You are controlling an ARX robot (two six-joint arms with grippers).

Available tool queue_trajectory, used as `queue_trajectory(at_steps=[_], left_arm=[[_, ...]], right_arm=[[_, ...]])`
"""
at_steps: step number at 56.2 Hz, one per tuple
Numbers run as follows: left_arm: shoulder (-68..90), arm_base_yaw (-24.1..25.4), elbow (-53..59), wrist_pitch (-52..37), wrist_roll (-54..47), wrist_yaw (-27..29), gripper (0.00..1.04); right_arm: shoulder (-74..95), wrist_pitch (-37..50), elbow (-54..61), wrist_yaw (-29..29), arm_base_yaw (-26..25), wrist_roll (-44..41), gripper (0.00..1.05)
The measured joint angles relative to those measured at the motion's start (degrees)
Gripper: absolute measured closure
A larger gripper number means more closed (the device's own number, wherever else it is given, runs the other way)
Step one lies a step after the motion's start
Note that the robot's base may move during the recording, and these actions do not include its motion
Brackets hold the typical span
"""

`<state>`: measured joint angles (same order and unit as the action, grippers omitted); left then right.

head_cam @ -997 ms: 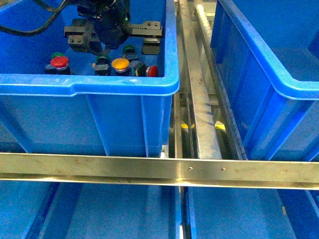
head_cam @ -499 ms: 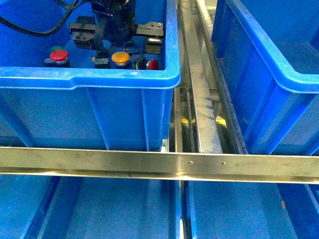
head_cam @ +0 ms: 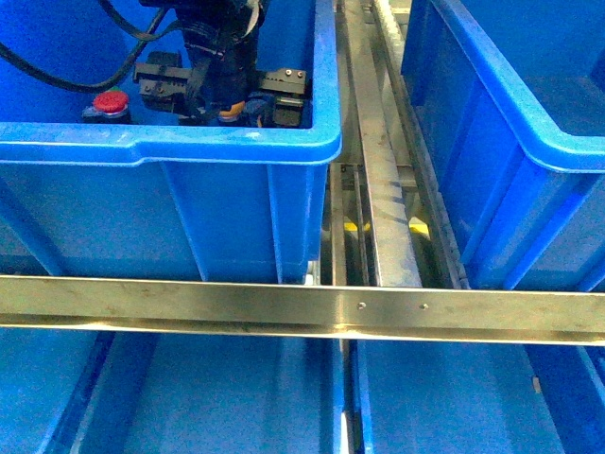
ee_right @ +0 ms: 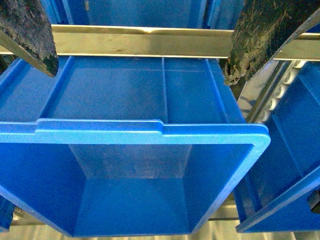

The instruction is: Pick red and yellow buttons and place in box

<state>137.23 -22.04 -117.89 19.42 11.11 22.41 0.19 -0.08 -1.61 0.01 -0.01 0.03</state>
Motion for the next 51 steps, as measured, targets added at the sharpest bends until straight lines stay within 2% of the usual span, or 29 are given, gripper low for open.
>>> queue_trajectory(at_steps=[6, 30, 41, 51], left_arm=[[0.5, 0.0, -1.2, 0.7, 0.0, 0.0, 0.11], [2.6, 0.0, -3.8, 2.9, 0.9, 0.4, 0.71], [1.5, 0.1, -1.5, -0.5, 1.0, -0.7, 0.72], [-7.6, 1.4, 10.3, -9.7, 2.7, -9.0, 0.72]], right_arm=[[0.0, 0.0, 0.0, 0.0, 0.0, 0.0, 0.06], [0.0, 0.0, 0.0, 0.0, 0.0, 0.0, 0.06], [0.0, 0.0, 0.0, 0.0, 0.0, 0.0, 0.06], [0.0, 0.0, 0.0, 0.0, 0.0, 0.0, 0.06]])
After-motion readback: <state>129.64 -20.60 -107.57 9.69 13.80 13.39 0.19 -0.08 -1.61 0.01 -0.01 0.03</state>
